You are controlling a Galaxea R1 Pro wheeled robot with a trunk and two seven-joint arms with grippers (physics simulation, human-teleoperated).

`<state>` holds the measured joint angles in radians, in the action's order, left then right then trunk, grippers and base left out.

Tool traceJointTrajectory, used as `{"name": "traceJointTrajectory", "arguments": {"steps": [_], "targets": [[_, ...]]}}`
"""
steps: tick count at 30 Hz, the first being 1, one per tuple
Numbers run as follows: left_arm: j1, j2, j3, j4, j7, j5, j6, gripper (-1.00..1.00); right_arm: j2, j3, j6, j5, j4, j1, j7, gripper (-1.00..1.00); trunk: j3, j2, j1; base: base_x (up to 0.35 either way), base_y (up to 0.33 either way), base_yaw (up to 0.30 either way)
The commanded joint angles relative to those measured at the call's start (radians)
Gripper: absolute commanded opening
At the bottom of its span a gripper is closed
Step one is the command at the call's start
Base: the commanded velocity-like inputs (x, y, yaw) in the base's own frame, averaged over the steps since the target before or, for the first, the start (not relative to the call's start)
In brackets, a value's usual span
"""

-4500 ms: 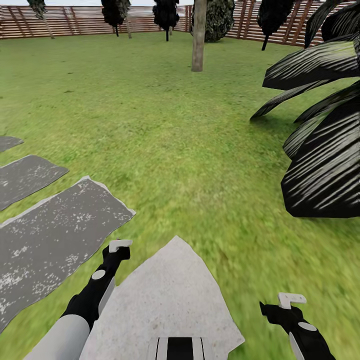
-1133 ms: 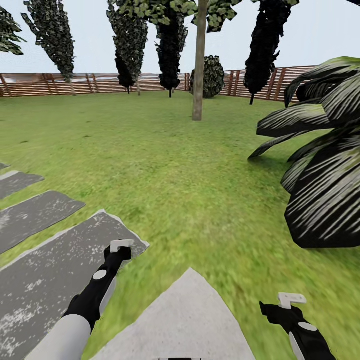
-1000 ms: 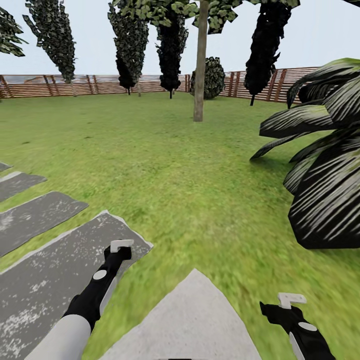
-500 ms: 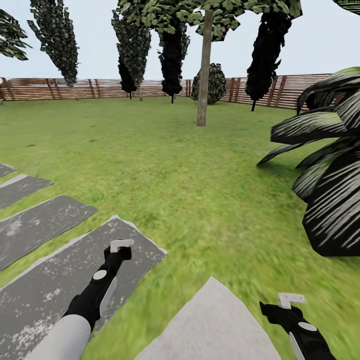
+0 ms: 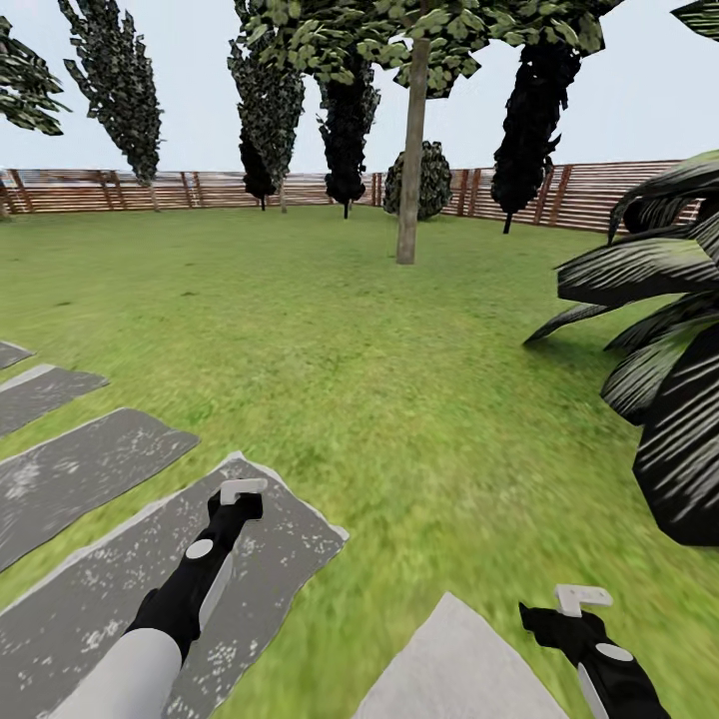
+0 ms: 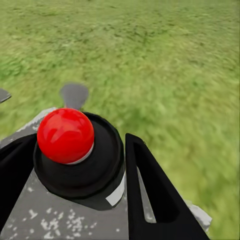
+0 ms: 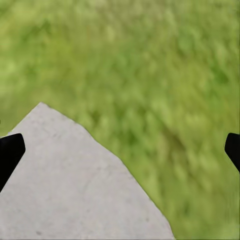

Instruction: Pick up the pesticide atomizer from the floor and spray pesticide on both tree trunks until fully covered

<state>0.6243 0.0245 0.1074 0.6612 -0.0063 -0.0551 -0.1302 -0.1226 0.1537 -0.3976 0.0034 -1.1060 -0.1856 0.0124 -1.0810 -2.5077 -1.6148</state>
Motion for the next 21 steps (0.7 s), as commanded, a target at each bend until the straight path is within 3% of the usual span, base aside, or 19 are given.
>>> {"name": "traceJointTrajectory", "arguments": {"steps": [1,21], "targets": [[0.000,0.000,0.000,0.000,0.000,0.000,0.000,-1.00,0.000,0.000,0.000,0.001,0.000,0.000,0.000,1.00,0.002,0.000,0.000,0.300,0.016,0.000],[0.000,0.000,0.000,-0.001,-0.001,0.000,0.000,-1.00,0.001,0.000,0.000,-0.006,0.002,0.000,0.000,1.00,0.013,0.000,0.000,0.317,0.001,0.000]]}}
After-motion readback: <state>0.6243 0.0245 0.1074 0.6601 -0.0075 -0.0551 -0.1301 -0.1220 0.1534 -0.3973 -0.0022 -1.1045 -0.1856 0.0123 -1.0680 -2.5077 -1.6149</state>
